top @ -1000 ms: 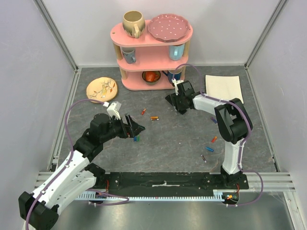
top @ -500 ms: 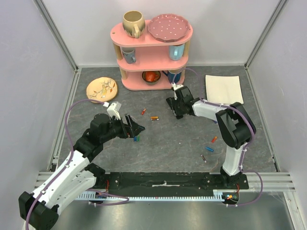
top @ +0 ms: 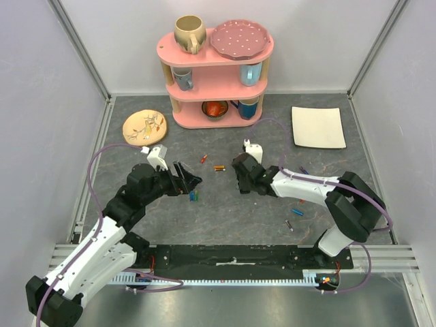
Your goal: Load the batteries into the remote control
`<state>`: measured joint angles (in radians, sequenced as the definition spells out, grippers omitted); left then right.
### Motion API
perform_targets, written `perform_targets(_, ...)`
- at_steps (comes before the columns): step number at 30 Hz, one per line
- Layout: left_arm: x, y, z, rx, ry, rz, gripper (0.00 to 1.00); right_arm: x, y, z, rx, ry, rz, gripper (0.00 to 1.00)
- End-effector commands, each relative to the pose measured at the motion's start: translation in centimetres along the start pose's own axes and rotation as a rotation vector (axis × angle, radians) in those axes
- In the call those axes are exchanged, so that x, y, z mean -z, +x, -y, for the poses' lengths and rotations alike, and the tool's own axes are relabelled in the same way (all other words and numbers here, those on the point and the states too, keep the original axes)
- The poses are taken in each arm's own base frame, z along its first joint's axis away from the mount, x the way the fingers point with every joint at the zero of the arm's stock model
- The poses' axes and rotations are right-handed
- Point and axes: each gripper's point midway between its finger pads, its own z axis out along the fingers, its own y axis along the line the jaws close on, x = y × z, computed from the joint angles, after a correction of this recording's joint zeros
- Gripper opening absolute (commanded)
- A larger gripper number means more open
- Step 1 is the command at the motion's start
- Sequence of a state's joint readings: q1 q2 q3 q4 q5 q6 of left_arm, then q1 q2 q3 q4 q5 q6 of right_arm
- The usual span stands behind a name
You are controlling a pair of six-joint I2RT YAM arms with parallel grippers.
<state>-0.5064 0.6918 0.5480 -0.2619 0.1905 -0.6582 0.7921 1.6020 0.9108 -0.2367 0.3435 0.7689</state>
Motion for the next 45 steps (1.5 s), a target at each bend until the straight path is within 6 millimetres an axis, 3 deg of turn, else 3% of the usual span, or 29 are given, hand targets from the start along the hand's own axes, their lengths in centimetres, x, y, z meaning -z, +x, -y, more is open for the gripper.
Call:
perform_targets(1,0.4,-1.0,-1.1,0.058,-0.071,0.079,0.85,0.9,1.3,0.9,-0.19,0.14,0.069,0.0)
perform_targets(8,0.9,-0.6,-2.4,0.105,-0.125,0.098,0.84,1.4,3.5,-0.1,-0.273,0.185,0.055,0.0)
perform_targets(17,1.0,-0.1,-2.7,0.11,-0.127,0.098,0.82,1.0,7.5,-2.3,-0.202,0.179,-0.03,0.01)
perform_targets(19,1.0,0.1,-2.8,0.106,-0.126,0.09,0.82,1.2,7.5,-2.2,-0.197,0.181,-0.028,0.07)
perform_targets(20,1.0,0.1,-2.8,0.104,-0.127,0.089,0.83,1.4,7.4,-2.2,-0.19,0.178,-0.023,0.19)
perform_targets(23,0.9,0.3,-2.7,0.099,-0.121,0.08,0.87,2.3,6.3,-2.0,-0.179,0.171,0.014,0.41)
perform_targets(28,0.5,0.7,-2.8,0.089,-0.128,0.045,0.93,4.6,3.4,-2.1,-0.167,0.129,0.088,0.58)
perform_targets(29,0.4,0.6,-2.7,0.088,-0.128,0.043,0.99,5.3,2.7,-2.3,-0.161,0.11,0.103,0.64)
perform_targets(32,0.0,0.6,-2.7,0.089,-0.134,0.028,0.99,6.5,1.5,-2.4,-0.142,0.088,0.126,0.74)
perform_targets(38,-0.8,0.6,-2.6,0.087,-0.138,0.01,0.99,8.2,0.0,-2.5,-0.035,0.047,0.15,0.78)
perform_targets(42,-2.1,0.8,-0.3,0.053,-0.093,-0.018,0.97,10.7,-2.3,-0.5,0.027,0.053,0.262,0.81)
perform_targets(44,-2.9,0.7,1.1,0.034,-0.087,-0.031,0.95,12.0,-3.1,0.9,0.056,0.058,0.312,0.89)
perform_targets(45,-4.2,1.8,1.3,0.01,-0.117,-0.064,0.94,12.5,-3.3,1.4,0.061,0.06,0.329,0.91)
